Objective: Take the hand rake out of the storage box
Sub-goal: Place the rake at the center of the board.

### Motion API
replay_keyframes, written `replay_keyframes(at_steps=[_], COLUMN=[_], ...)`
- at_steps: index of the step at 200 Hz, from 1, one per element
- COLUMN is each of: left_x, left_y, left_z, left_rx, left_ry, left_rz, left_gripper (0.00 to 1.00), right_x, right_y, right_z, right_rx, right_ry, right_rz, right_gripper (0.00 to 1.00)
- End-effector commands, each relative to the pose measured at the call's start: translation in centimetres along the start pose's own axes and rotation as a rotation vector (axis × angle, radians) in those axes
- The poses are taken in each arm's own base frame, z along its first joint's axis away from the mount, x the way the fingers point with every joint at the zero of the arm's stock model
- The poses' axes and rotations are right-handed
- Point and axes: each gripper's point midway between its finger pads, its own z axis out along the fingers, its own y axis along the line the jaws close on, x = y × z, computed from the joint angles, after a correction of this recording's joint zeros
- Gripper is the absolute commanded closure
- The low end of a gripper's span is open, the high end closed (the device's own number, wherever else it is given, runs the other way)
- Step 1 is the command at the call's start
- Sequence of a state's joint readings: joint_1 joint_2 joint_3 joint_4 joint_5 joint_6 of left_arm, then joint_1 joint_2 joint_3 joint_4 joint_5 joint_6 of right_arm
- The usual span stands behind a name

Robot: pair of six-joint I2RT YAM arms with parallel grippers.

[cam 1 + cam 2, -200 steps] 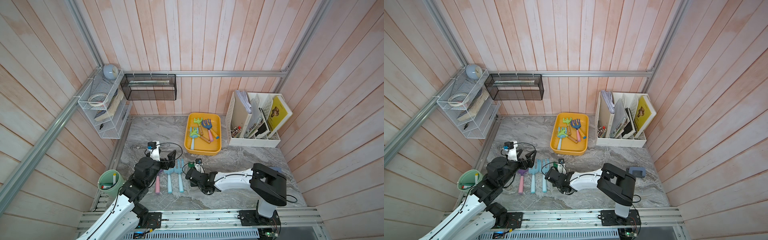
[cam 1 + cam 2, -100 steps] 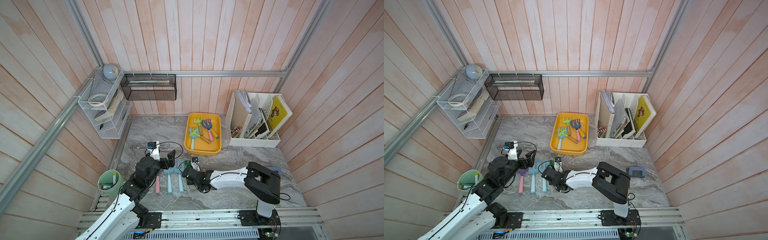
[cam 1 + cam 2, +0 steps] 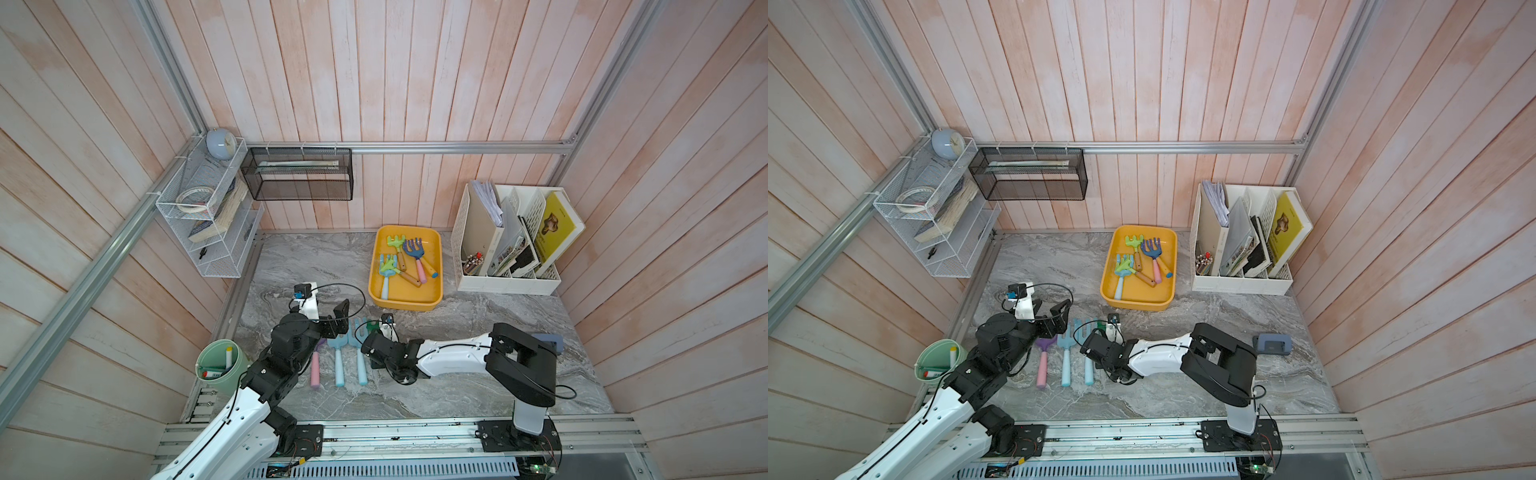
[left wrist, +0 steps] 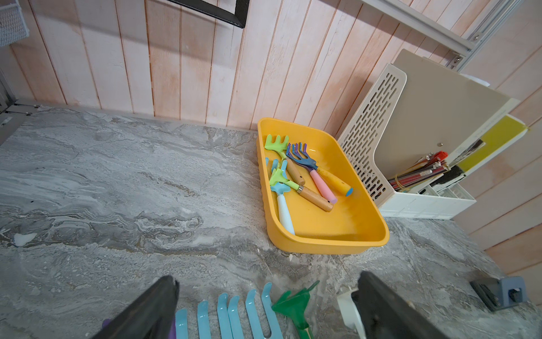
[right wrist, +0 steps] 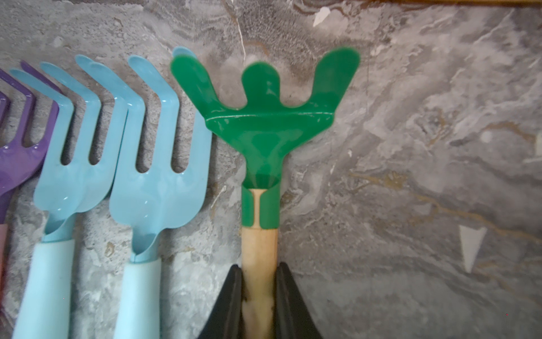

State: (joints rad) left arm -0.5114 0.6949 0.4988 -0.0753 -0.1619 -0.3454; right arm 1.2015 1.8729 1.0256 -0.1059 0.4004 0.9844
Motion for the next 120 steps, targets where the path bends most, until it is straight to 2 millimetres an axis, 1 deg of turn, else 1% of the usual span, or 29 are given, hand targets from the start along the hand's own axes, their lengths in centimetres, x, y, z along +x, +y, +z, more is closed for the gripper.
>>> replay_keyframes(at_steps=[1,32,45,61,76,90,103,112,120], left_x=[0.77,0.71,0.79,0.83,0.83,0.81,0.76,0.81,0.88], left_y=[0.41,0.37,0.41,0.42,0.39,0.37,0.37,0.4,0.42], left_z=[0.2,0.23,0.26,0.3,0.31,0.28,0.26,0.29,0.32], left_rx=[-0.014,-0.014,-0.015,-0.015,-0.015,-0.014,-0.013,-0.015,-0.016], left_ry=[0.016,0.018,0.019,0.02,0.023,0.022,0.018,0.02,0.024], left_rz=[-0.003,-0.002,-0.002,-0.001,-0.001,-0.002,-0.002,-0.002,-0.001], left_gripper=[0.0,0.0,0.0,0.0,0.0,0.0,0.0,0.0,0.0], right_x=[1.42,1.14,1.09,1.05,1.16,1.32,1.33,1.33,1.33], right_y=[-1.84,-1.65,-1.96,-2.18,-1.73,-1.75,-1.74,-1.77,-1.69], right_z=[0.05,-0.46,-0.57,-0.71,-0.69,-0.63,-0.61,-0.59,-0.59], right_rx=[0.057,0.055,0.07,0.075,0.044,0.047,0.049,0.049,0.046], right_ry=[0.037,0.023,0.02,0.017,0.021,0.026,0.027,0.025,0.026], right_rz=[-0.012,-0.018,-0.02,-0.02,-0.022,-0.023,-0.023,-0.022,-0.022], right_gripper=[0.83,0.83,0.82,0.81,0.8,0.77,0.67,0.55,0.49])
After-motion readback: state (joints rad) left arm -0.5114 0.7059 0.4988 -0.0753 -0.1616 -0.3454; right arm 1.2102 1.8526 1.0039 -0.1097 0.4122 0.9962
